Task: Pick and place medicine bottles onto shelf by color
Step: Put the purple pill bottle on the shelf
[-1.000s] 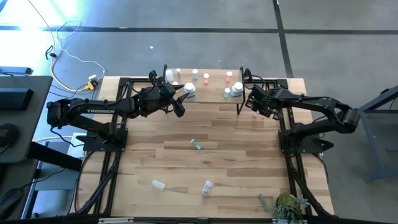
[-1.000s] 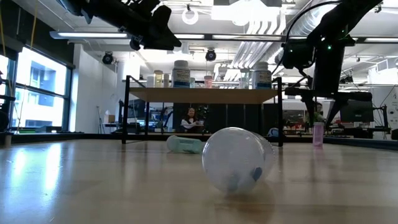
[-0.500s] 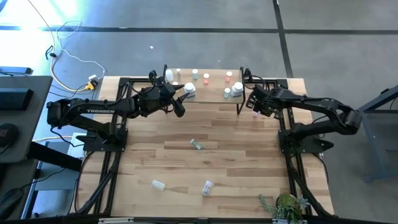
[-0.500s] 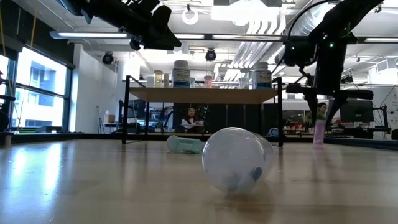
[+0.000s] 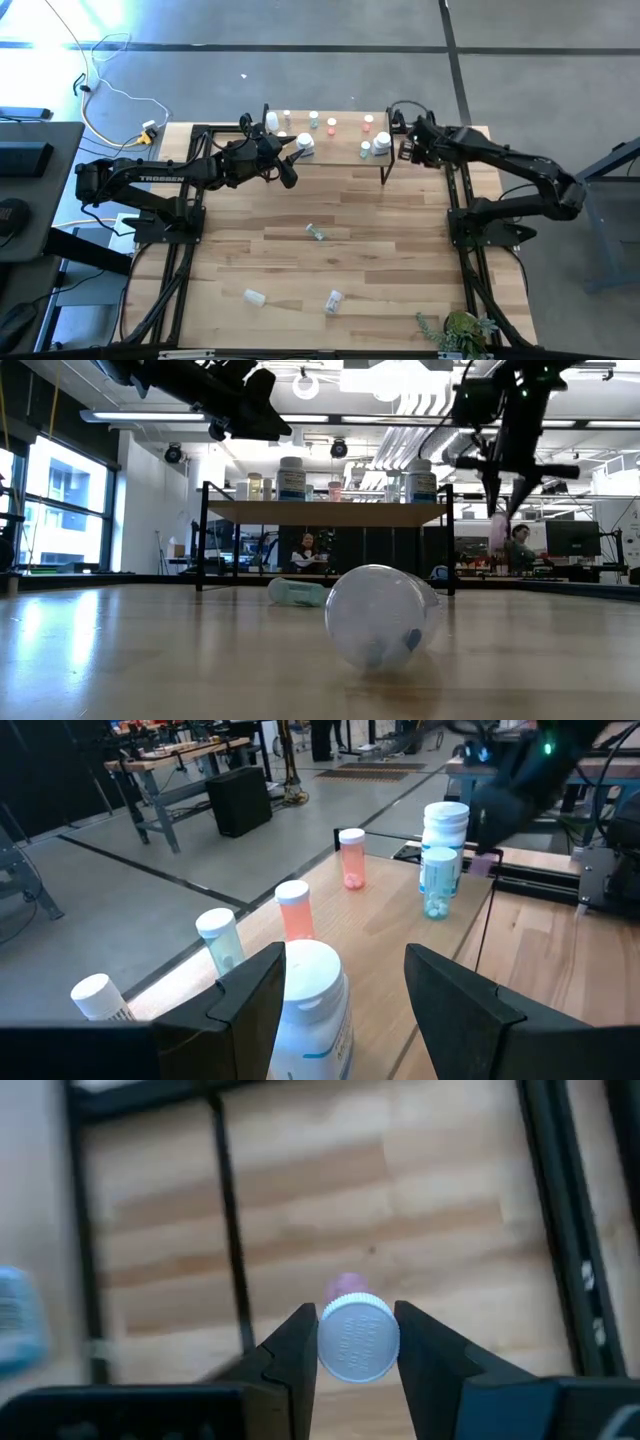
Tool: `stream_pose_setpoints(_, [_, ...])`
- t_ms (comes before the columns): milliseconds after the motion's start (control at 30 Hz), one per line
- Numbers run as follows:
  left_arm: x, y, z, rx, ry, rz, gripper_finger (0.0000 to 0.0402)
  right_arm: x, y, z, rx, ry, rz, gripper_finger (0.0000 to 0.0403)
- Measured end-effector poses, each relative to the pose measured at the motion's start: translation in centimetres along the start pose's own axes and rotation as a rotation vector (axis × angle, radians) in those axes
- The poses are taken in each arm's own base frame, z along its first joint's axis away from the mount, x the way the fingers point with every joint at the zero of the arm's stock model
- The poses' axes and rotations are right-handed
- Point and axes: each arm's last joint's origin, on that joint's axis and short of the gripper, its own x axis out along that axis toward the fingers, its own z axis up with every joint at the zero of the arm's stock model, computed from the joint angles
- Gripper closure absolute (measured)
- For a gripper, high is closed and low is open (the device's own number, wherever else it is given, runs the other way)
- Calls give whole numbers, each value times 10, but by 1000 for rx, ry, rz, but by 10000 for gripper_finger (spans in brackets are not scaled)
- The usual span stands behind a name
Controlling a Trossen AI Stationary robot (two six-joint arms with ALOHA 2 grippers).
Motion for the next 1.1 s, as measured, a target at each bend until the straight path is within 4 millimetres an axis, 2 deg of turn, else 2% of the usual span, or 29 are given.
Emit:
stream_pose_setpoints(233, [0,0,0,0,0,0,206,-39,8,39,-87,-133,76,302])
stream_pose_setpoints(467, [0,0,-3,14,33,-2,206,-89,9,81,-159,-337,151,302])
stream_pose_setpoints(733, [0,0,-5,19,47,-2,206,-138,20,113,-243,-492,220,302])
stream_pose_setpoints(933, [0,0,-5,20,47,-2,206,-157,44,137,-340,-522,276,302])
stream_pose_setpoints(1100, [0,0,-5,19,47,-3,206,-152,66,152,-422,-435,295,302])
